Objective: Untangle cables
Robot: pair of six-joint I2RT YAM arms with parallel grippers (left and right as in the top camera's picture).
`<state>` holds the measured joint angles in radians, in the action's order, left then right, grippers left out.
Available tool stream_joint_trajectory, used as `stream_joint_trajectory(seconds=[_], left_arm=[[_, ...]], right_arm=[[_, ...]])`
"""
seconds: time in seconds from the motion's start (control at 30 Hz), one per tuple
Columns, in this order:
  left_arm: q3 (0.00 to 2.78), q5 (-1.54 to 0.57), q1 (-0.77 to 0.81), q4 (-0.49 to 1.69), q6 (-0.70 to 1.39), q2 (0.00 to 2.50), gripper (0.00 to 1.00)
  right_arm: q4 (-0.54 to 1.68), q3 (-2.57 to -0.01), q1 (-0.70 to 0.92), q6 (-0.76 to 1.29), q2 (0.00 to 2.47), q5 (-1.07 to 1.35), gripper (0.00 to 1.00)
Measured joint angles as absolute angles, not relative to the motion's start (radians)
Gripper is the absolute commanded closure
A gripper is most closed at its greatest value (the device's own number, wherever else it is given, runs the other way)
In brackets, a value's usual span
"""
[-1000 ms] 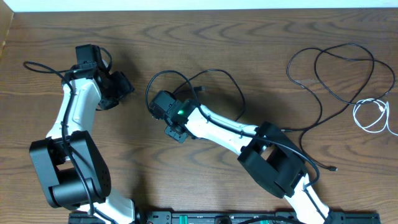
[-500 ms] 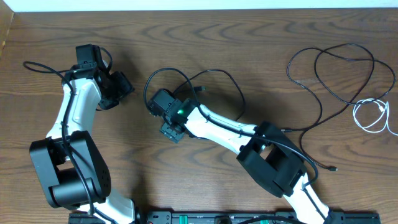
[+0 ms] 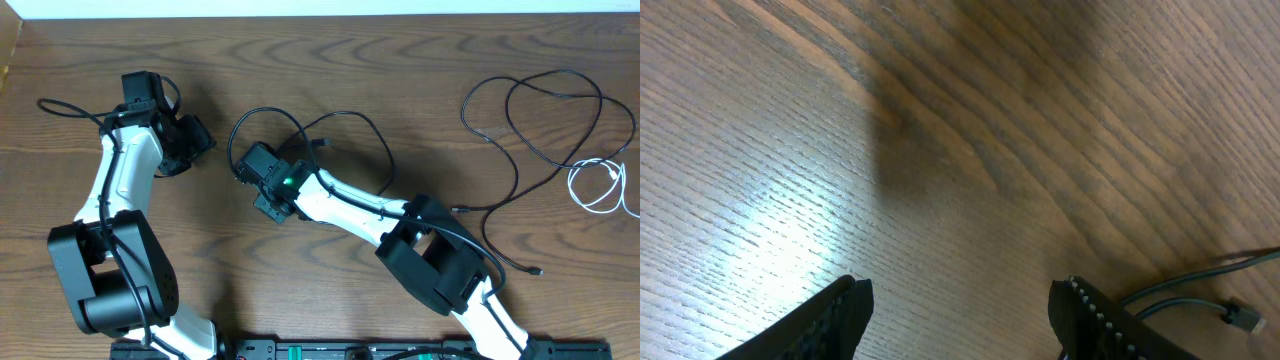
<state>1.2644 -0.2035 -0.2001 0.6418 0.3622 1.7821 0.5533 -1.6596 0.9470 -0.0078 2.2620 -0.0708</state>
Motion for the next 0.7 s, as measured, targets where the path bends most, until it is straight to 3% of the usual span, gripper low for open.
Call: stream_joint_trajectory(seconds=[0.03,0.37,0.7], left_arm=[[1.264,-0.204,-0.200,0.642,0.362,1.782,0.37],[1.264,-0.204,-0.200,0.642,0.362,1.782,0.37],[1.264,-0.204,-0.200,0.642,0.362,1.782,0.37]], right_arm=[[0.554,-1.660,0.947,-0.010,2.262,-0.067,0.99],[0.562,-1.660,0.932,-0.011,2.256,0.011,0.99],[0.559,-1.682,0.728,-0.012,2.008,0.242,0.99]])
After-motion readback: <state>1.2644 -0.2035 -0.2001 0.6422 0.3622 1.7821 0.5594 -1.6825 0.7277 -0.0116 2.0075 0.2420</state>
